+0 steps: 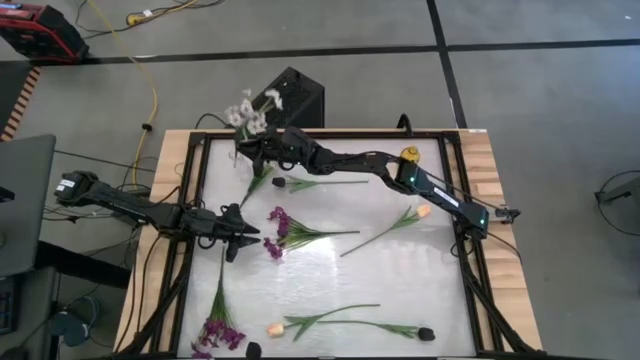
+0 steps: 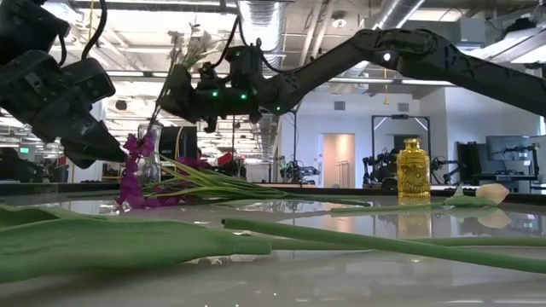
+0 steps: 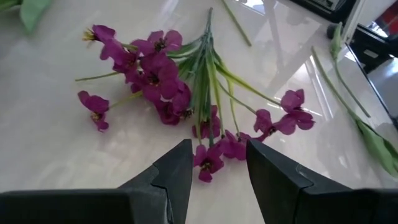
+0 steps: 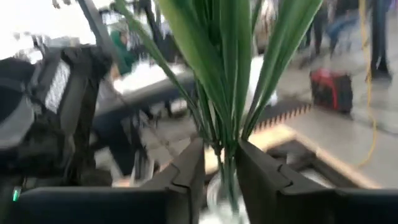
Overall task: Sort flowers into vase by color
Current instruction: Put the right white flowers into the transparent vase, then put the white flowers into the transparent vase
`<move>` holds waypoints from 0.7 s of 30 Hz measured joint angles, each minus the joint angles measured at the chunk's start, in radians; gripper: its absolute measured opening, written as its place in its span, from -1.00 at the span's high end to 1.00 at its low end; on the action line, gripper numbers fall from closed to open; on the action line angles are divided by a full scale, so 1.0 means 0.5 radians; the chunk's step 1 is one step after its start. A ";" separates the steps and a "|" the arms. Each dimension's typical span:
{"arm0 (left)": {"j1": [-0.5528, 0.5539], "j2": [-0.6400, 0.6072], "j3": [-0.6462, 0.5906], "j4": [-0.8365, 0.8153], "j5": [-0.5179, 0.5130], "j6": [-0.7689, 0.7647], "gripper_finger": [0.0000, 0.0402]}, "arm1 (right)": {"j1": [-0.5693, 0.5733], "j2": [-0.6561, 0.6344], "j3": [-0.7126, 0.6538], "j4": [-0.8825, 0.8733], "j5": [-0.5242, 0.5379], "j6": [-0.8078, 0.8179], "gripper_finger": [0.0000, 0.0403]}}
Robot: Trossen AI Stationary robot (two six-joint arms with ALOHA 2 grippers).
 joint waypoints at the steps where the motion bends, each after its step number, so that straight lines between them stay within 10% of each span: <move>1: 0.000 -0.001 0.000 0.000 0.016 0.000 0.31 | 0.000 -0.008 0.000 -0.054 -0.003 -0.016 0.30; 10: 0.000 0.000 0.000 0.023 0.028 0.044 0.31 | 0.006 -0.245 0.000 -0.870 -0.056 -0.336 -0.15; 21: -0.001 0.000 0.000 0.019 0.051 0.057 0.31 | 0.005 -0.659 0.002 -2.257 -0.052 -0.784 -0.21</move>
